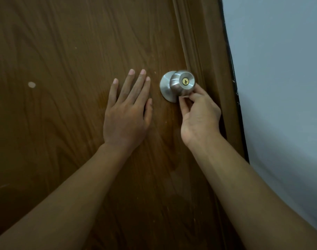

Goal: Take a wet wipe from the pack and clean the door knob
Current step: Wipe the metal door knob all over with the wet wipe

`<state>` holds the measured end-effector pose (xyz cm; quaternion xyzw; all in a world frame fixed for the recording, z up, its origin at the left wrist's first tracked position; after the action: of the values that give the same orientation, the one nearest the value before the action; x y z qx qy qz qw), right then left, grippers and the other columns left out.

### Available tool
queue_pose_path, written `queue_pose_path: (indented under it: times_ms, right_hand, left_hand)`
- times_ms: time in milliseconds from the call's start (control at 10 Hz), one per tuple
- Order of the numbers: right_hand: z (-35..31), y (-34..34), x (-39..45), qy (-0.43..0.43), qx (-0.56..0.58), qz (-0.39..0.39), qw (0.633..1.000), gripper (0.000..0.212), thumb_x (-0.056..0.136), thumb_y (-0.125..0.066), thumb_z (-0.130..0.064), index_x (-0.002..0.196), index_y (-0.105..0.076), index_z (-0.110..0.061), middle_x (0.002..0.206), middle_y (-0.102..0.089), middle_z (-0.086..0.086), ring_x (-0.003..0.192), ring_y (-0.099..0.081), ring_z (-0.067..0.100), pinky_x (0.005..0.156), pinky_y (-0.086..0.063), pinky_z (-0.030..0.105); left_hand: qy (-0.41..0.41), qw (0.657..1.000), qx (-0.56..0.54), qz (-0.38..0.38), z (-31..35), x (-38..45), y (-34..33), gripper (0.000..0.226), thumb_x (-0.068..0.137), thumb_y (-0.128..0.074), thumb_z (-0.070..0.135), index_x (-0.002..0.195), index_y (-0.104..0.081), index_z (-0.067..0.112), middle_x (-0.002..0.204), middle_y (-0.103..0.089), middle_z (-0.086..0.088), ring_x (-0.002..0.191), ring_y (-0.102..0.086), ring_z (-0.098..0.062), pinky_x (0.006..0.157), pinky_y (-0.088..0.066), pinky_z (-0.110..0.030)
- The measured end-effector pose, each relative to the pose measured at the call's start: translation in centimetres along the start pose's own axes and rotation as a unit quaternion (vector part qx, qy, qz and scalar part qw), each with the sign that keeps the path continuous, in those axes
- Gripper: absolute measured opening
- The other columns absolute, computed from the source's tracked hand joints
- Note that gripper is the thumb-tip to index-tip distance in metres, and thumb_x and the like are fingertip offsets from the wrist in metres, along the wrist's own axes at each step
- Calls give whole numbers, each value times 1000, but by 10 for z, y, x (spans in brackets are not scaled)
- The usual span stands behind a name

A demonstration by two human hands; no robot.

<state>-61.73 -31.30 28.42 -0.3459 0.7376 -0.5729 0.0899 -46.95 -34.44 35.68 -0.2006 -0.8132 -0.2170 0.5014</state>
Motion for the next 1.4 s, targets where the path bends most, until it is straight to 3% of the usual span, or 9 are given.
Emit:
queue_pose_path:
  times_ms: [100,300,400,600,800,1000,1100,1200,1400]
  right_hand:
    - [12,1,-5,-42,10,-9,999,30,89,-61,10,109,-74,-8,105,-73,5,101,-69,20,93,-60,33]
    - [27,-13,-17,-147,160,-10,976,33,91,-56,14,119,-63,-2,112,-68,20,100,-68,32,93,-60,38]
    - [24,-14,-19,-161,184,-2,970,29,92,-53,14,116,-63,0,98,-66,19,83,-65,31,97,-58,39]
    - [16,-9,-17,-137,173,3,975,33,90,-53,14,117,-63,-1,98,-68,13,92,-66,29,99,-57,40]
    - [20,-14,-18,-173,170,-6,970,31,92,-52,13,118,-63,1,104,-66,21,92,-65,35,97,-58,42]
    - [13,-10,-13,-141,138,-1,980,32,93,-52,11,121,-61,-2,102,-65,15,87,-63,31,98,-57,42]
    - [10,-11,-9,-131,83,1,988,20,92,-56,10,103,-64,-4,102,-64,15,103,-64,33,93,-60,40]
    - [0,-10,-1,-92,21,24,995,16,95,-59,3,90,-68,-10,93,-66,9,89,-64,23,83,-62,33]
    - [1,-7,-1,-73,14,-6,997,18,95,-57,2,93,-69,-12,104,-68,10,101,-64,24,89,-60,35]
  left_hand:
    - [-1,1000,1,2,0,0,1,51,107,-37,30,155,-37,10,163,-31,-7,154,-18,-23,126,-10,-47]
    - [0,1000,3,-5,0,0,0,52,108,-36,31,155,-35,10,163,-30,-7,154,-17,-23,126,-10,-48]
    - [-1,1000,1,-6,0,1,1,52,108,-36,31,155,-36,10,163,-30,-7,154,-17,-23,126,-11,-48]
    - [-1,1000,3,-6,1,0,-2,52,107,-36,31,155,-36,11,164,-30,-6,154,-17,-22,126,-9,-47]
    - [-1,1000,8,-3,-1,0,-1,52,108,-36,31,155,-36,10,164,-30,-6,154,-18,-23,126,-10,-47]
    - [0,1000,4,-4,0,0,0,52,107,-36,31,155,-36,10,164,-30,-6,154,-18,-22,126,-11,-48]
    - [-2,1000,8,-7,0,0,-1,52,108,-36,32,155,-35,11,164,-29,-6,155,-16,-22,126,-10,-48]
    - [-1,1000,6,-5,0,0,-1,52,108,-36,32,155,-35,11,164,-28,-6,155,-16,-22,126,-9,-47]
    - [1,1000,2,-2,0,0,-1,52,108,-36,31,155,-35,11,164,-29,-6,155,-16,-22,126,-9,-47]
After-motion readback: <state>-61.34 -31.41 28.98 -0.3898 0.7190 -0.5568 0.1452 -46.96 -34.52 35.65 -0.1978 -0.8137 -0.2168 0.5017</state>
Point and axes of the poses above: each hand's wrist, its own x-axis towards the middle knuckle, its own y-axis out of the back of the hand, z = x × y, the point moved 10 cm from there along x, towards the middle knuckle
